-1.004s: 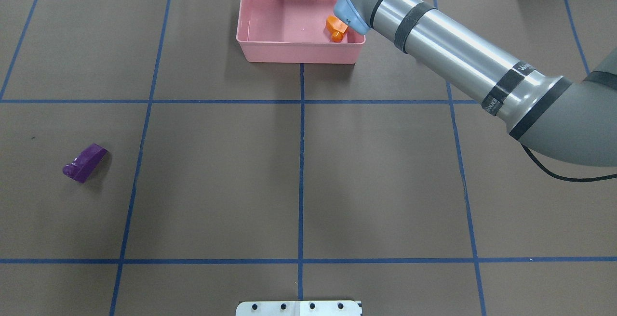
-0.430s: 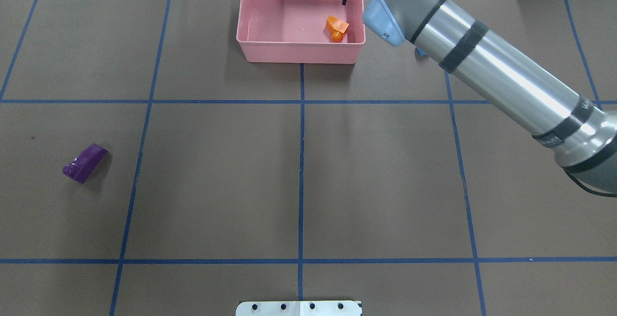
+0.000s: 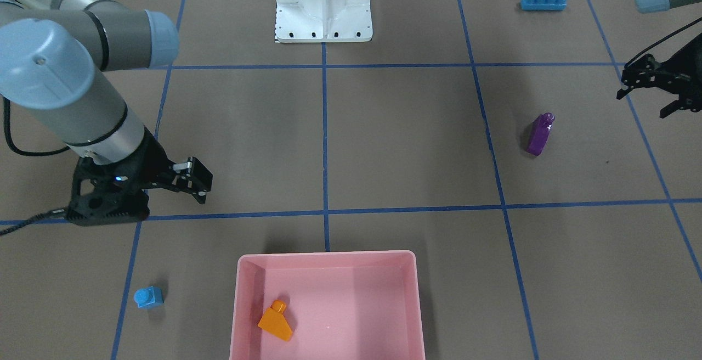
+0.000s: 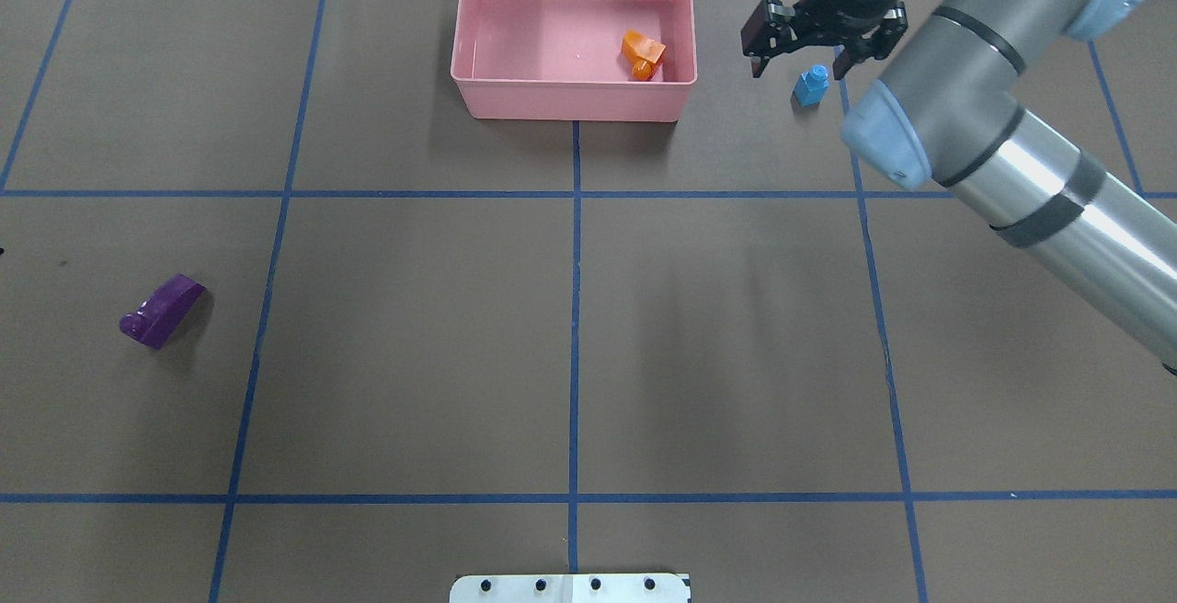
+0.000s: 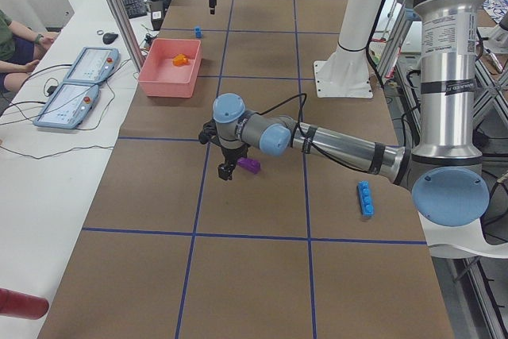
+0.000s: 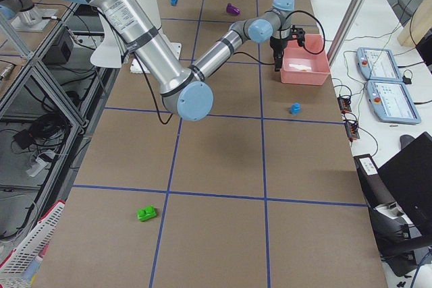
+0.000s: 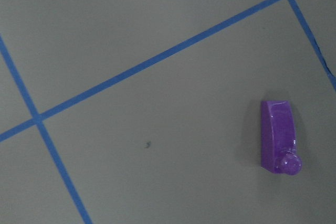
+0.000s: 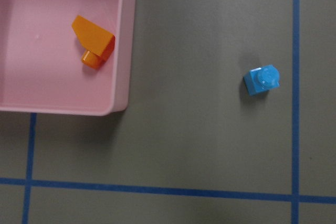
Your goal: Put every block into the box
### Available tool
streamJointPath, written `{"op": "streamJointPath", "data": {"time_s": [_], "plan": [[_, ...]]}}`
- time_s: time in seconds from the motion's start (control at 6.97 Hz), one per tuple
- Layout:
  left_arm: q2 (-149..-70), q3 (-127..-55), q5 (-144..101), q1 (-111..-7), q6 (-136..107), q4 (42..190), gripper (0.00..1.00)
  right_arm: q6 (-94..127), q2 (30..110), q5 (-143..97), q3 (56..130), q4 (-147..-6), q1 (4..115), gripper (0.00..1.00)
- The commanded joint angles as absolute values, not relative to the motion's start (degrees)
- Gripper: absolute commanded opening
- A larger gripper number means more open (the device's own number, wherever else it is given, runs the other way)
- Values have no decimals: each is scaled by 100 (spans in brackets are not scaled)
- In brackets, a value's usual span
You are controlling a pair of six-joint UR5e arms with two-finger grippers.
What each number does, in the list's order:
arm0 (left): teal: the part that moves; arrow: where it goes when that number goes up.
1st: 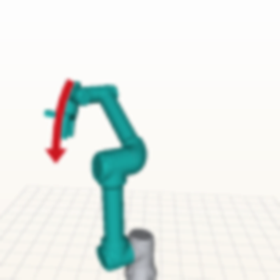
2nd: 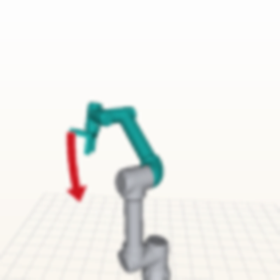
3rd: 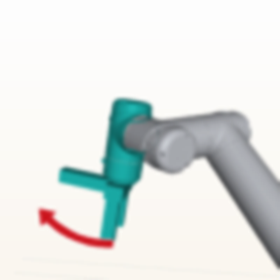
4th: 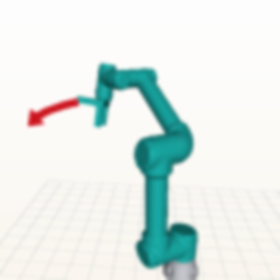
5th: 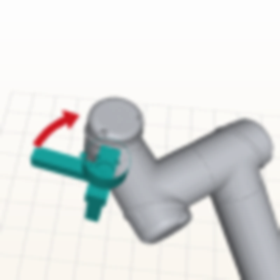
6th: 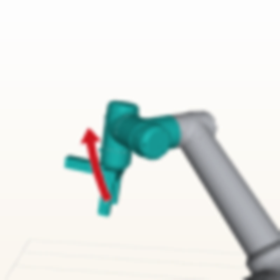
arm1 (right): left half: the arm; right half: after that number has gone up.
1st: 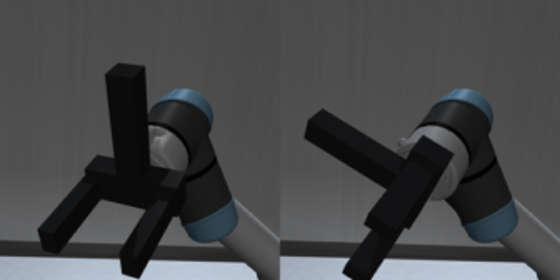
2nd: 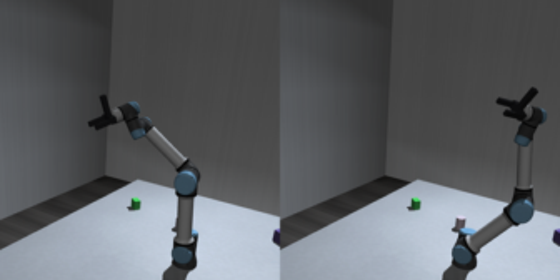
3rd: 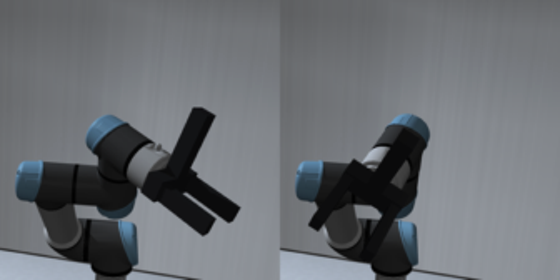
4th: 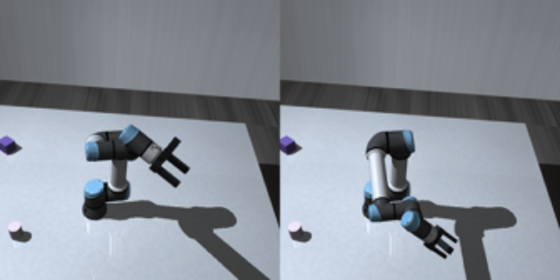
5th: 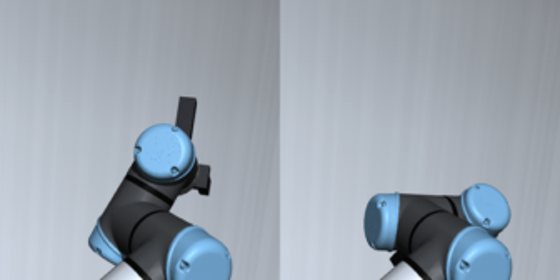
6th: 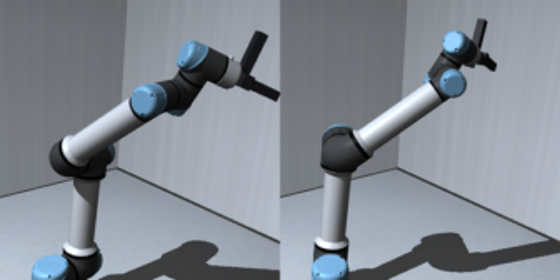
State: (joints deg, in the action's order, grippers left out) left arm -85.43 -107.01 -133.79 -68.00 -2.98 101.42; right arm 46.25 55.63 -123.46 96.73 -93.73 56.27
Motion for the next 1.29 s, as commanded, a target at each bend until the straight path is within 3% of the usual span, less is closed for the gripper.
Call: {"op": "streamJointPath", "data": {"time_s": [0.0,0.14,0.43,0.72,1.0,1.15], "plan": [[-8534,-10679,-12878,-5919,-1060,10659,100,4071,7296,-12366,11244,-9563,5669,100],[-8534,-10670,-12615,-5541,-1359,10861,100,4000,7826,-12314,11624,-9528,5669,100],[-8560,-10600,-12227,-4968,-1721,10881,100,3981,8732,-12296,11664,-8558,5643,100],[-8718,-10206,-12226,-4808,-1723,11046,99,3999,8833,-12287,11646,-8402,5643,100],[-8789,-9976,-12226,-4764,-1740,11259,85,4008,8833,-12287,11637,-8402,5643,100],[-8798,-9993,-12226,-4764,-1758,11259,66,4008,8824,-12287,11637,-8402,5643,100]]}}
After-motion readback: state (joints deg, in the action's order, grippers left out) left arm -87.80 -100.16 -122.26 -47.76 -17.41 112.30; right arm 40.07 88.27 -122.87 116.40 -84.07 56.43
